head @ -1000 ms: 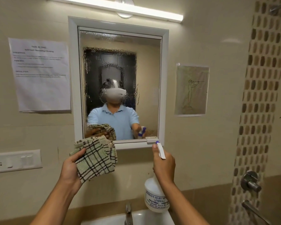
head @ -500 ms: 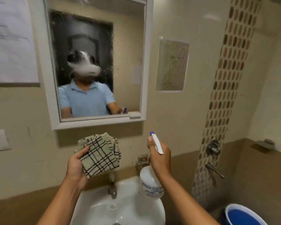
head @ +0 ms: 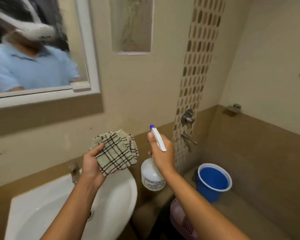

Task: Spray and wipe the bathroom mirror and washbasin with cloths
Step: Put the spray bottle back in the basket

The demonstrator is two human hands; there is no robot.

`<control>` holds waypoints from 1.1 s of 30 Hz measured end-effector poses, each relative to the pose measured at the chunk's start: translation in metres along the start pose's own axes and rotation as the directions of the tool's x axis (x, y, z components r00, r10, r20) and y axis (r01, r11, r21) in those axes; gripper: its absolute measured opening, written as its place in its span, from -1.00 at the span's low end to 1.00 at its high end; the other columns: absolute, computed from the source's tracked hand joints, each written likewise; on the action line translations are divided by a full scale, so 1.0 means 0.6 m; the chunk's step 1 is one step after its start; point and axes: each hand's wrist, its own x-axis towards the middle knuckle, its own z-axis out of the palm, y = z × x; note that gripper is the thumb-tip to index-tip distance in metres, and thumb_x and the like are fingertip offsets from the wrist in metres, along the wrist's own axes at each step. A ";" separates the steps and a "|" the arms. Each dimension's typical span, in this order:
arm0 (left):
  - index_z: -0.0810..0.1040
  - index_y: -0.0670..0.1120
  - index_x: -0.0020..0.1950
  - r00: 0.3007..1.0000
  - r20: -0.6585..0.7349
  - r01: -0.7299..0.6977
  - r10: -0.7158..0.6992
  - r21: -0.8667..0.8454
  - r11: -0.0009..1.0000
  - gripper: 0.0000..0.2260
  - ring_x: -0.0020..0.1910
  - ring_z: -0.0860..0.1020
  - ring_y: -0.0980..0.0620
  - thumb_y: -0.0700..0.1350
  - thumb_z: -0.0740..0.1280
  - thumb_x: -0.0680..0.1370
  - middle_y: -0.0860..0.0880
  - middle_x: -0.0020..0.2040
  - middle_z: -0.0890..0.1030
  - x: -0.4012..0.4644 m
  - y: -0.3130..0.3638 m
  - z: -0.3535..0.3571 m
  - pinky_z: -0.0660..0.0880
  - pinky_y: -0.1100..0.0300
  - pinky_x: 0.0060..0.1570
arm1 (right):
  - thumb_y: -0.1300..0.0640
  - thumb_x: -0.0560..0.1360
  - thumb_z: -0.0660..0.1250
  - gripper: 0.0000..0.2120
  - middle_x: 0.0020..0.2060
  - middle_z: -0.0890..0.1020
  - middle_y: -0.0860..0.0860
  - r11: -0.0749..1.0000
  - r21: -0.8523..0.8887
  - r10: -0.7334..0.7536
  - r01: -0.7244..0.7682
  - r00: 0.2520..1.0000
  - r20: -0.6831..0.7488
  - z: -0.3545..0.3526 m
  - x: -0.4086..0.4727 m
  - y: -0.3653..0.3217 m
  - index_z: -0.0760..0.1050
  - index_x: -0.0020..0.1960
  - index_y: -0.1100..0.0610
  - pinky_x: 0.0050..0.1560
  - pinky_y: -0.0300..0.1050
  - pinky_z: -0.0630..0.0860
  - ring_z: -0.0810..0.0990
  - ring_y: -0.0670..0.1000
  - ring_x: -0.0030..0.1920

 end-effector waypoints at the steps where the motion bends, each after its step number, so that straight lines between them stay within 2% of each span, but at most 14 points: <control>1: 0.74 -0.16 -0.05 1.000 -0.002 0.018 -0.018 0.006 1.000 -0.64 -0.08 0.71 -0.16 -0.10 0.15 0.62 -0.19 0.00 0.71 0.012 -0.018 0.012 0.64 -0.16 -0.16 | -0.36 0.50 0.22 -0.48 -0.35 0.56 0.12 1.000 -0.011 0.011 -0.011 1.000 -0.004 -0.014 0.008 0.019 0.48 -0.20 0.12 -0.25 0.19 0.57 0.60 0.16 -0.35; 3: 0.72 -0.17 0.01 0.999 -0.005 0.050 -0.050 0.024 0.998 -0.67 -0.05 0.70 -0.17 -0.10 0.16 0.61 -0.20 0.03 0.71 0.035 -0.057 0.034 0.62 -0.19 -0.11 | -0.35 0.51 0.23 -0.51 -0.35 0.53 0.05 0.998 -0.049 0.026 -0.026 1.000 -0.012 -0.047 0.022 0.056 0.45 -0.24 0.08 -0.27 0.10 0.54 0.57 0.06 -0.34; 5: 0.76 -0.14 -0.11 0.996 -0.012 0.084 -0.083 0.045 0.996 -0.63 -0.07 0.71 -0.16 -0.10 0.16 0.61 -0.18 0.00 0.72 0.056 -0.096 0.051 0.64 -0.16 -0.13 | -0.30 0.55 0.23 -0.58 -0.36 0.47 -0.05 0.995 -0.102 0.013 -0.014 1.000 -0.008 -0.078 0.031 0.092 0.40 -0.29 0.00 -0.29 -0.11 0.43 0.47 -0.10 -0.36; 7: 0.76 -0.11 -0.19 0.992 -0.029 0.121 -0.119 0.059 0.991 -0.60 -0.10 0.71 -0.14 -0.10 0.15 0.62 -0.16 -0.03 0.72 0.079 -0.137 0.068 0.66 -0.11 -0.17 | -0.28 0.57 0.20 -0.59 -0.37 0.43 -0.08 0.984 -0.176 -0.001 -0.005 0.999 -0.034 -0.109 0.041 0.130 0.35 -0.30 -0.02 -0.31 -0.20 0.35 0.43 -0.13 -0.37; 10: 0.76 -0.08 -0.14 0.986 -0.031 0.168 -0.166 0.117 0.979 -0.62 -0.07 0.71 -0.14 -0.09 0.16 0.62 -0.17 0.03 0.71 0.106 -0.194 0.087 0.61 -0.11 0.01 | -0.32 0.54 0.14 -0.58 -0.41 0.40 -0.07 0.961 -0.275 0.003 -0.025 0.997 -0.079 -0.154 0.045 0.183 0.28 -0.32 -0.04 -0.36 -0.31 0.27 0.43 -0.10 -0.40; 13: 0.73 -0.09 0.04 0.974 -0.041 0.227 -0.223 0.184 0.956 -0.66 0.00 0.69 -0.17 -0.06 0.16 0.61 -0.19 0.09 0.69 0.131 -0.249 0.100 0.54 -0.12 0.06 | -0.34 0.55 0.13 -0.60 -0.41 0.40 -0.10 0.927 -0.373 0.010 -0.037 0.997 -0.072 -0.199 0.038 0.229 0.28 -0.31 -0.10 -0.40 -0.30 0.26 0.43 -0.11 -0.40; 16: 0.60 -0.12 0.26 0.957 -0.032 0.290 -0.290 0.206 0.935 -0.66 0.10 0.64 -0.22 -0.04 0.17 0.60 -0.19 0.14 0.67 0.151 -0.290 0.110 0.54 -0.15 0.05 | -0.29 0.53 0.17 -0.66 -0.43 0.36 -0.15 0.889 -0.451 0.022 -0.074 0.993 -0.119 -0.233 0.032 0.273 0.25 -0.32 -0.14 -0.44 -0.28 0.24 0.38 -0.13 -0.45; 18: 0.55 -0.12 0.28 0.942 -0.015 0.332 -0.336 0.204 0.921 -0.68 0.12 0.63 -0.21 -0.05 0.17 0.60 -0.19 0.13 0.68 0.165 -0.316 0.114 0.55 -0.17 0.05 | -0.37 0.54 0.13 -0.52 -0.42 0.43 -0.09 0.859 -0.496 0.052 -0.130 0.984 -0.168 -0.251 0.024 0.308 0.34 -0.30 0.01 -0.44 -0.11 0.36 0.43 -0.06 -0.42; 20: 0.54 -0.12 0.30 0.923 0.002 0.376 -0.385 0.201 0.904 -0.67 0.16 0.62 -0.23 -0.06 0.18 0.60 -0.19 0.16 0.67 0.181 -0.338 0.113 0.51 -0.23 0.14 | -0.40 0.52 0.09 -0.41 -0.37 0.52 0.01 0.825 -0.530 0.103 -0.196 0.974 -0.201 -0.264 0.014 0.343 0.44 -0.23 0.14 -0.39 0.02 0.45 0.51 0.02 -0.37; 22: 0.51 -0.12 0.36 0.898 -0.005 0.432 -0.440 0.207 0.878 -0.60 0.26 0.56 -0.27 -0.05 0.25 0.54 -0.22 0.25 0.62 0.201 -0.356 0.106 0.40 -0.34 0.28 | -0.36 0.50 0.12 -0.42 -0.33 0.58 0.03 0.783 -0.577 0.132 -0.232 0.969 -0.210 -0.272 0.003 0.366 0.50 -0.17 0.17 -0.40 -0.05 0.42 0.54 0.02 -0.34; 25: 0.48 -0.10 0.40 0.847 -0.008 0.522 -0.532 0.207 0.828 -0.52 0.33 0.50 -0.30 -0.03 0.32 0.49 -0.24 0.34 0.55 0.232 -0.379 0.095 0.29 -0.39 0.35 | -0.30 0.48 0.32 -0.52 -0.39 0.58 0.01 0.698 -0.659 0.166 -0.281 0.958 -0.233 -0.269 -0.010 0.390 0.49 -0.23 0.13 -0.42 -0.13 0.31 0.53 0.01 -0.40; 27: 0.50 -0.11 0.36 0.833 0.001 0.538 -0.554 0.234 0.810 -0.60 0.28 0.54 -0.28 -0.04 0.27 0.55 -0.23 0.28 0.59 0.246 -0.392 0.094 0.38 -0.35 0.30 | -0.24 0.46 0.41 -0.57 -0.40 0.58 0.04 0.691 -0.633 0.212 -0.350 0.935 -0.285 -0.258 -0.020 0.408 0.50 -0.23 0.14 -0.43 -0.08 0.37 0.55 0.05 -0.40; 30: 0.56 -0.12 0.20 0.828 0.018 0.532 -0.560 0.291 0.795 -0.74 0.03 0.68 -0.17 -0.08 0.16 0.63 -0.18 0.08 0.70 0.262 -0.408 0.092 0.53 -0.17 0.09 | -0.18 0.43 0.48 -0.64 -0.38 0.58 0.01 0.704 -0.563 0.284 -0.433 0.898 -0.335 -0.241 -0.036 0.436 0.55 -0.20 0.12 -0.38 -0.02 0.47 0.56 0.04 -0.37; 33: 0.57 -0.11 0.15 0.811 -0.011 0.552 -0.585 0.346 0.759 -0.75 -0.09 0.71 -0.11 -0.08 0.13 0.65 -0.14 0.00 0.72 0.287 -0.422 0.076 0.54 -0.09 -0.03 | -0.15 0.45 0.47 -0.67 -0.38 0.58 -0.01 0.681 -0.563 0.323 -0.468 0.882 -0.342 -0.222 -0.049 0.472 0.52 -0.22 0.11 -0.37 -0.04 0.48 0.54 0.02 -0.37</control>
